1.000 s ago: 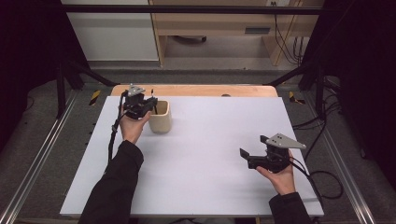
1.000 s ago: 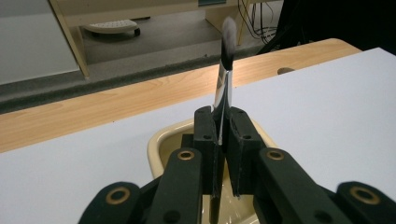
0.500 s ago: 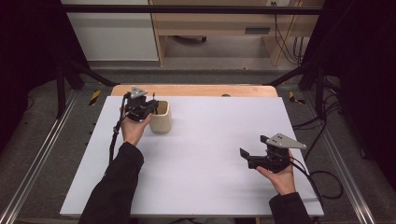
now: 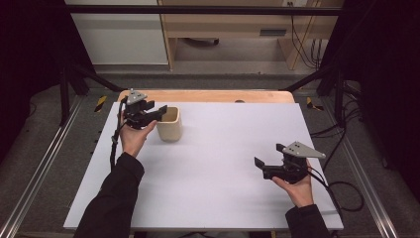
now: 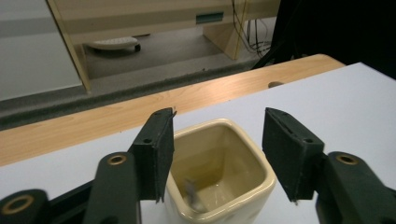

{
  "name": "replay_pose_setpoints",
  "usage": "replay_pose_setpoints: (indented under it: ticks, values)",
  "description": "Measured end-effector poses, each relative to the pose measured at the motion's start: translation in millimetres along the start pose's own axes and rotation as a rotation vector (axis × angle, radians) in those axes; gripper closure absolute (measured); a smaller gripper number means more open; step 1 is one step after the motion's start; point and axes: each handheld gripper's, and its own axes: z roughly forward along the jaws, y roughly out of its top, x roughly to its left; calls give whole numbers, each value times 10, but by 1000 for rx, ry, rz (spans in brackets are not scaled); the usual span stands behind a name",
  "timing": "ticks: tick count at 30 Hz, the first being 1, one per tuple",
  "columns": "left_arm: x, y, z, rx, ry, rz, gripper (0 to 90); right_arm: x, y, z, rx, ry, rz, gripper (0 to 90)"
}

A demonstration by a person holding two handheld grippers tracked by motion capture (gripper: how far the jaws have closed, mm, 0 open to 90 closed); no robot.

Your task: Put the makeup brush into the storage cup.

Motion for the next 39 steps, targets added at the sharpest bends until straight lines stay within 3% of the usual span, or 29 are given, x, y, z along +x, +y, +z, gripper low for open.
replay_pose_setpoints:
  ticks: [12,25,39]
  values:
    - [-87,2,-421,-84,-93,11,259,8,10,-15,-7,4,1,63]
    - [-218,-221,-780,-91,-167,36,153,6,11,-18,-14,8,-4,61]
    - [-216,-616,-1003,-63,-165,38,111,4,12,-27,-15,4,-5,60]
